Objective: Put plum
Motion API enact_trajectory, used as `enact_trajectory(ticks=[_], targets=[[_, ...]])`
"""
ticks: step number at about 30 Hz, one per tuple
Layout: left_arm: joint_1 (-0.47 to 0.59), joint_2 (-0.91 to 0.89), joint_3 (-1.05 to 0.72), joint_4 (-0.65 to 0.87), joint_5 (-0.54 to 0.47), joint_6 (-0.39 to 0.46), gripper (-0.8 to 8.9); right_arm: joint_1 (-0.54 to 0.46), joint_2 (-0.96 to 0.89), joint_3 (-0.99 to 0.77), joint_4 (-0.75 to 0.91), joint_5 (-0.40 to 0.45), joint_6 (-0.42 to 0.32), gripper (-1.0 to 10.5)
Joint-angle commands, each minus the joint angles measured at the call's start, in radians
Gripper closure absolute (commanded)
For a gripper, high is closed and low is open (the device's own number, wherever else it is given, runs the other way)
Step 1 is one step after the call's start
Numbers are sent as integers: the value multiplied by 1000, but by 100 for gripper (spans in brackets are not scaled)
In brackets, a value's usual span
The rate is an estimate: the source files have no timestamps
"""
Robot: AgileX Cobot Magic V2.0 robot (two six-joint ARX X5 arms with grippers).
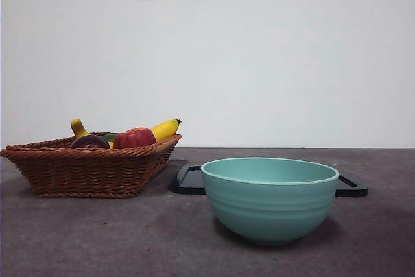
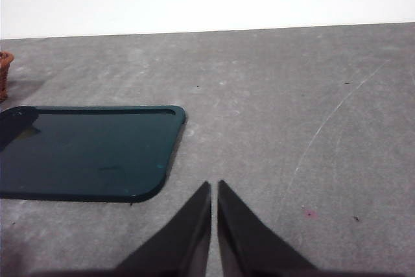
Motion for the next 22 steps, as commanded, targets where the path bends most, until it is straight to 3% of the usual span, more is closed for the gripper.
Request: enact_trajectory(ticks=[1,22], targets=[[1,-2,-21,-5,-2,-6,805,1,-2,-5,8,3,9,941],[1,-2,-21,-6,-2,-6,805,1,-2,-5,8,3,9,941]])
